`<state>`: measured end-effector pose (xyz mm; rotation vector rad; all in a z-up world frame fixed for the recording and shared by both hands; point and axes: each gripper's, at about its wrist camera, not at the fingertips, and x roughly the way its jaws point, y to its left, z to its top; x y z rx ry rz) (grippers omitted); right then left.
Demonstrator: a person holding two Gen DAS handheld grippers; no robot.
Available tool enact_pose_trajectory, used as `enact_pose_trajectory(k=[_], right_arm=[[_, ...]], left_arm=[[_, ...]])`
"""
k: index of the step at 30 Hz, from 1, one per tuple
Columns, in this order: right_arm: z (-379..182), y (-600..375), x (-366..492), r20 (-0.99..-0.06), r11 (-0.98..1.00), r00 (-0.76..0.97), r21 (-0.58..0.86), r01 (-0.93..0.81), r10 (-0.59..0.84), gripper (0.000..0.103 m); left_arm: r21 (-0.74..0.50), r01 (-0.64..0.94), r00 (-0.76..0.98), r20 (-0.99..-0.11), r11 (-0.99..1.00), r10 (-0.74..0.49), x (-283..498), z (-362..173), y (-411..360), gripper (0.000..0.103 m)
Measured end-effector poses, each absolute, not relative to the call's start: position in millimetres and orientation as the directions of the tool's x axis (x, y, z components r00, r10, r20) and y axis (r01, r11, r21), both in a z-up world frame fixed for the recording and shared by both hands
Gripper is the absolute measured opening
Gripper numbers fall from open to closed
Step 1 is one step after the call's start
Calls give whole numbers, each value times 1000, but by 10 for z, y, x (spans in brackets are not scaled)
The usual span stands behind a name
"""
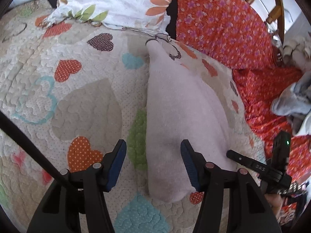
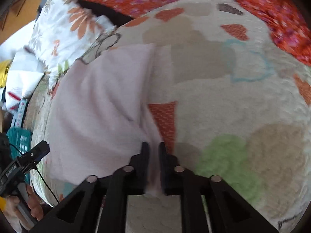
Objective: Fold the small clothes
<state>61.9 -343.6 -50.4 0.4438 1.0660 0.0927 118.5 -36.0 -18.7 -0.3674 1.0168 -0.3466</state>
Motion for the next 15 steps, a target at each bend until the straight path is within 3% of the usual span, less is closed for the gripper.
enact_pose_trajectory(k=[1, 3, 5, 6, 12, 13, 14, 15], right_arm=[[-464, -3472, 598, -808, 894, 505, 424, 143, 302, 20], [-299, -3541, 629, -757, 871, 565, 473, 130, 328, 32], [-195, -3543, 751, -726, 867, 601, 487, 106, 334, 72], [-192, -3535, 856, -716, 861, 604, 500, 91, 351, 73], [-692, -3339, 1548, -769, 842, 473, 530, 95, 431, 71], [-716, -3311, 1566, -761, 840, 487, 535, 96, 429, 54], [-703, -3281, 1591, -745, 827, 497, 554, 92, 444, 37], [-702, -3246, 1631, -725, 792, 478, 604, 93, 496, 35]], left_arm=[[-473, 98, 476, -751, 876, -458, 1211, -209, -336, 60], [-516, 73, 468, -738, 854, -486, 1297, -264, -301, 71], [-546, 71, 458, -726, 835, -513, 1398, -311, -317, 82], [-552, 82, 446, -724, 829, -526, 1484, -351, -349, 83], [-564, 121, 388, -731, 817, -562, 1696, -600, -620, 86], [-576, 149, 369, -721, 804, -586, 1698, -582, -664, 59], [-593, 168, 340, -715, 787, -611, 1710, -557, -696, 44], [-577, 167, 352, -722, 799, -595, 1704, -479, -695, 42]])
